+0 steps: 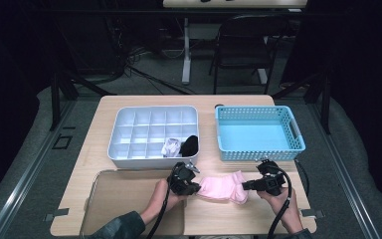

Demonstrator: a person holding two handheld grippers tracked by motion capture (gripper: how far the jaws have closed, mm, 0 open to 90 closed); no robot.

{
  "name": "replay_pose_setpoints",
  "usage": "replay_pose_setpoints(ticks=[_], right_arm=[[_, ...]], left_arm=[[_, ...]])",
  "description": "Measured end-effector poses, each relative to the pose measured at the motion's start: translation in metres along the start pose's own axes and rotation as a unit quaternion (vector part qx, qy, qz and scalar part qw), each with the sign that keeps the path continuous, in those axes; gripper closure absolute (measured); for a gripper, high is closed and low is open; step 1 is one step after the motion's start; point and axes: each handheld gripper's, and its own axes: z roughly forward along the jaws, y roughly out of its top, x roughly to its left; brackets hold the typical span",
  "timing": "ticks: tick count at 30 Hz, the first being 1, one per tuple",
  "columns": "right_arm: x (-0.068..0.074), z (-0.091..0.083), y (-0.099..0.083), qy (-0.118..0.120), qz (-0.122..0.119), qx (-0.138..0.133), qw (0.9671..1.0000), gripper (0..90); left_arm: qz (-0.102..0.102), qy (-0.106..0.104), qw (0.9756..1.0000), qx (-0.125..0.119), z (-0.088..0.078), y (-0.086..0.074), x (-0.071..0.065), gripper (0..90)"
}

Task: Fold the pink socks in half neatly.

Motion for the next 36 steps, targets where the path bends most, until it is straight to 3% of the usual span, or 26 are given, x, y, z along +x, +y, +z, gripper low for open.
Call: replay_pose_setpoints(ticks=[8, 15, 20, 21, 22, 25, 31, 35, 36], right_arm=[[0.014, -0.008, 0.006, 0.038, -0.013, -0.017, 0.9991, 79.6], [0.035, -0.005, 0.015, 0.049, -0.036, -0.02, 0.9979, 79.7], [0.053, 0.009, 0.021, 0.046, -0.06, -0.006, 0.9972, 79.6], [0.059, 0.014, 0.021, 0.044, -0.054, -0.014, 0.9975, 79.6], [0.059, 0.015, 0.024, 0.042, -0.071, 0.005, 0.9966, 79.6], [0.071, 0.025, 0.027, 0.035, -0.084, 0.016, 0.9957, 79.6], [0.082, 0.04, 0.033, 0.016, -0.107, 0.036, 0.9935, 79.4], [0.089, 0.05, 0.035, 0.017, -0.112, 0.036, 0.9929, 78.9], [0.09, 0.053, 0.036, 0.015, -0.123, 0.042, 0.9914, 78.5]], left_arm=[[-0.008, -0.006, 0.9999, -0.008, -0.001, 0.0, 0.0, 87.3], [-0.023, -0.014, 0.9995, -0.015, 0.0, -0.001, 0.002, 87.3], [-0.03, -0.018, 0.9993, -0.015, 0.0, -0.001, 0.002, 87.3], [-0.031, -0.018, 0.9993, -0.014, -0.001, -0.001, 0.002, 87.2], [-0.031, -0.019, 0.9992, -0.015, -0.001, -0.001, 0.002, 87.1], [-0.033, -0.02, 0.9992, -0.014, -0.001, 0.0, 0.001, 86.7], [-0.035, -0.025, 0.999, -0.011, 0.0, -0.001, 0.002, 86.0], [-0.038, -0.028, 0.9988, -0.009, 0.001, -0.002, 0.004, 84.7], [-0.04, -0.029, 0.9987, -0.009, 0.001, -0.002, 0.004, 84.2]])
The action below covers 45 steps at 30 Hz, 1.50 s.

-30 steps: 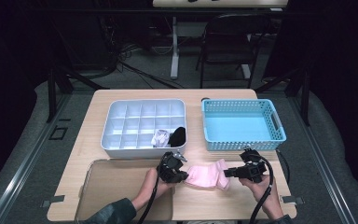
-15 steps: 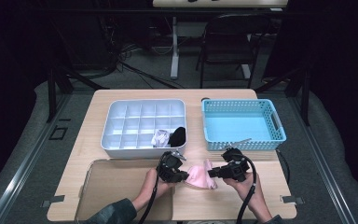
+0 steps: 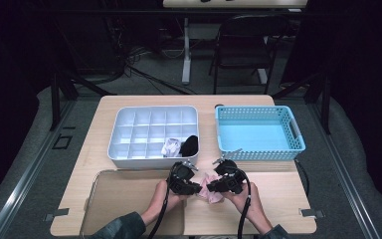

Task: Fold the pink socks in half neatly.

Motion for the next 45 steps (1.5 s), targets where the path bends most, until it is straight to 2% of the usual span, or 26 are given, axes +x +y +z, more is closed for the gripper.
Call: replay_pose_setpoints(ticks=[4, 8, 10, 12, 15, 18, 21, 25, 26, 29, 30, 31, 34, 36, 39, 43, 45], right_arm=[[-0.002, 0.007, 0.0, 0.018, -0.013, -0.005, 0.9998, 73.4], [-0.004, -0.005, -0.003, 0.032, -0.018, -0.042, 0.9984, 60.0], [-0.006, -0.011, -0.006, 0.039, -0.02, -0.052, 0.9977, 57.9], [-0.009, -0.017, -0.009, 0.033, -0.016, -0.064, 0.9973, 58.0], [-0.013, -0.019, -0.014, 0.029, -0.005, -0.066, 0.9974, 58.7], [-0.019, -0.021, -0.021, 0.005, 0.001, -0.059, 0.9983, 58.9], [-0.024, -0.023, -0.028, -0.015, 0.021, -0.055, 0.9982, 58.9], [-0.028, -0.024, -0.032, -0.029, 0.042, -0.049, 0.9975, 58.3], [-0.029, -0.023, -0.032, -0.034, 0.044, -0.043, 0.9975, 57.8], [-0.03, -0.018, -0.034, -0.032, 0.056, -0.037, 0.9972, 57.1], [-0.03, -0.016, -0.034, -0.034, 0.058, -0.037, 0.997, 57.4], [-0.03, -0.014, -0.034, -0.031, 0.059, -0.032, 0.9972, 57.5], [-0.03, -0.008, -0.034, -0.032, 0.063, -0.023, 0.9972, 57.8], [-0.032, -0.006, -0.034, -0.031, 0.061, -0.011, 0.9976, 57.6], [-0.033, -0.002, -0.034, -0.029, 0.074, -0.017, 0.9967, 57.2], [-0.037, 0.002, -0.034, -0.024, 0.08, -0.009, 0.9965, 55.7], [-0.039, 0.002, -0.034, -0.017, 0.085, -0.014, 0.9961, 55.8]], left_arm=[[-0.003, -0.005, 1.0, 0.001, -0.001, 0.0, 0.0, 81.0], [-0.003, -0.009, 1.0, 0.0, -0.004, 0.0, 0.0, 77.8], [0.001, -0.007, 1.0, 0.002, -0.006, 0.0, 0.0, 76.9], [0.001, -0.007, 1.0, 0.002, -0.009, 0.0, 0.0, 74.9], [0.0, -0.001, 1.0, 0.003, -0.018, -0.002, 0.001, 71.2], [-0.004, 0.009, 0.9999, -0.012, -0.03, -0.003, 0.002, 70.0], [-0.005, 0.015, 0.9993, -0.033, -0.037, -0.002, 0.001, 67.8], [0.004, 0.011, 0.9988, -0.048, -0.035, 0.004, -0.008, 65.5], [0.006, 0.008, 0.9986, -0.053, -0.034, 0.005, -0.01, 66.8], [0.026, 0.007, 0.9976, -0.063, -0.033, 0.009, -0.018, 71.5], [0.035, -0.002, 0.9973, -0.065, -0.032, 0.01, -0.02, 74.9], [0.042, -0.008, 0.9971, -0.064, -0.031, 0.01, -0.02, 77.5], [0.049, -0.002, 0.9977, -0.047, -0.024, 0.009, -0.022, 83.8], [0.05, -0.002, 0.9984, -0.026, -0.016, 0.007, -0.019, 85.2], [0.049, -0.001, 0.9988, -0.009, -0.009, 0.004, -0.017, 85.3], [0.052, 0.007, 0.9986, -0.003, -0.004, 0.002, -0.017, 85.3], [0.052, 0.011, 0.9986, -0.005, -0.004, 0.001, -0.016, 85.4]])
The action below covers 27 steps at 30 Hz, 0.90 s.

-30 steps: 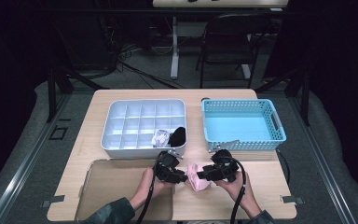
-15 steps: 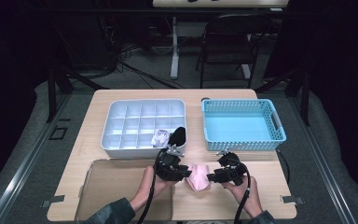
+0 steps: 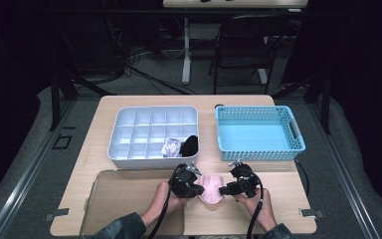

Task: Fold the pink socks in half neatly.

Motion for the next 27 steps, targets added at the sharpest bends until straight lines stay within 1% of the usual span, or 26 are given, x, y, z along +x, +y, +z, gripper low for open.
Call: replay_pose_setpoints(ticks=[2, 4, 6, 8, 9, 10, 11, 14, 17, 18, 21, 23, 24, 27], right_arm=[[-0.002, 0.001, 0.0, 0.006, 0.0, 0.003, 1.0, 55.9], [-0.002, 0.003, 0.0, 0.01, 0.003, -0.001, 0.9999, 56.8], [-0.001, 0.004, 0.001, 0.008, -0.001, 0.0, 1.0, 59.3], [0.0, 0.005, 0.0, 0.01, -0.004, 0.0, 0.9999, 65.7], [0.001, 0.005, 0.0, 0.009, -0.007, -0.001, 0.9999, 68.9], [0.002, 0.006, -0.001, 0.006, -0.005, -0.002, 1.0, 73.3], [0.002, 0.006, -0.001, 0.009, -0.007, 0.002, 0.9999, 75.6], [0.002, 0.006, -0.002, 0.016, -0.002, 0.002, 0.9999, 82.7], [0.001, 0.003, -0.001, 0.021, -0.003, -0.004, 0.9998, 84.1], [0.003, 0.001, -0.001, 0.019, 0.006, -0.017, 0.9996, 84.2], [0.004, -0.008, -0.001, 0.028, 0.003, -0.032, 0.9991, 84.2], [0.006, -0.014, 0.0, 0.035, -0.002, -0.041, 0.9986, 84.1], [0.009, -0.016, 0.0, 0.035, -0.005, -0.051, 0.9981, 84.1], [0.013, -0.02, 0.001, 0.04, -0.01, -0.061, 0.9973, 83.9]], left_arm=[[-0.003, 0.002, 1.0, -0.001, 0.001, -0.001, 0.001, 85.7], [-0.004, 0.004, 1.0, -0.001, 0.002, -0.002, 0.001, 86.0], [-0.004, 0.004, 1.0, -0.001, 0.003, -0.002, 0.001, 86.2], [-0.005, 0.004, 1.0, -0.001, 0.003, -0.002, 0.001, 86.3], [-0.006, 0.004, 1.0, -0.001, 0.003, -0.003, 0.001, 86.3], [-0.006, 0.002, 1.0, -0.003, 0.003, -0.003, 0.001, 86.3], [-0.006, 0.003, 1.0, -0.002, 0.003, -0.003, 0.001, 86.3], [-0.009, 0.003, 0.9999, -0.008, 0.003, -0.003, 0.001, 86.3], [-0.011, 0.003, 0.9999, -0.011, 0.004, -0.004, 0.0, 86.3], [-0.014, 0.001, 0.9998, -0.013, 0.004, -0.004, 0.001, 86.3], [-0.021, -0.001, 0.9996, -0.017, 0.004, -0.004, 0.001, 86.2], [-0.024, -0.001, 0.9995, -0.02, 0.005, -0.004, 0.001, 86.2], [-0.025, -0.001, 0.9995, -0.021, 0.005, -0.004, 0.001, 86.2], [-0.027, 0.0, 0.9993, -0.024, 0.006, -0.004, 0.0, 86.2]])
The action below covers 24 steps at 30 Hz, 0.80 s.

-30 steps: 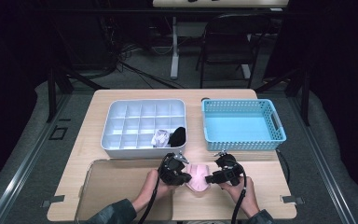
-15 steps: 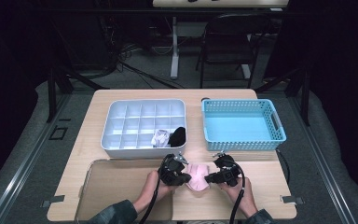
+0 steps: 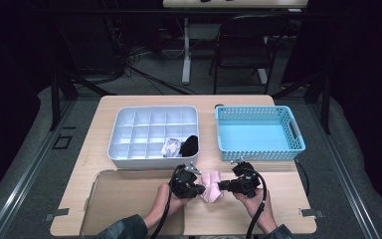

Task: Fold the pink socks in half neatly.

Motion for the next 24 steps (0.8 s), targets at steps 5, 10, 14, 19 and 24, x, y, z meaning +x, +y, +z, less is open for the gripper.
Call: replay_pose_setpoints(ticks=[5, 10, 14, 19, 24], right_arm=[[0.011, 0.0, 0.002, 0.005, -0.016, -0.011, 0.9998, 83.6], [0.02, 0.006, 0.003, 0.001, -0.033, -0.012, 0.9994, 83.2], [0.027, 0.016, 0.004, -0.003, -0.048, -0.002, 0.9988, 83.1], [0.025, 0.022, 0.002, -0.011, -0.051, 0.005, 0.9986, 83.3], [0.023, 0.026, 0.002, -0.015, -0.053, 0.012, 0.9984, 83.2]], left_arm=[[-0.005, -0.001, 1.0, -0.002, 0.001, 0.0, 0.001, 86.2], [-0.007, -0.002, 1.0, -0.005, 0.002, 0.0, 0.0, 86.2], [-0.011, -0.009, 0.9999, -0.005, 0.002, -0.001, 0.002, 86.1], [-0.017, -0.02, 0.9996, -0.007, 0.002, -0.001, 0.005, 85.8], [-0.015, -0.018, 0.9997, -0.004, 0.0, -0.001, 0.005, 85.6]])
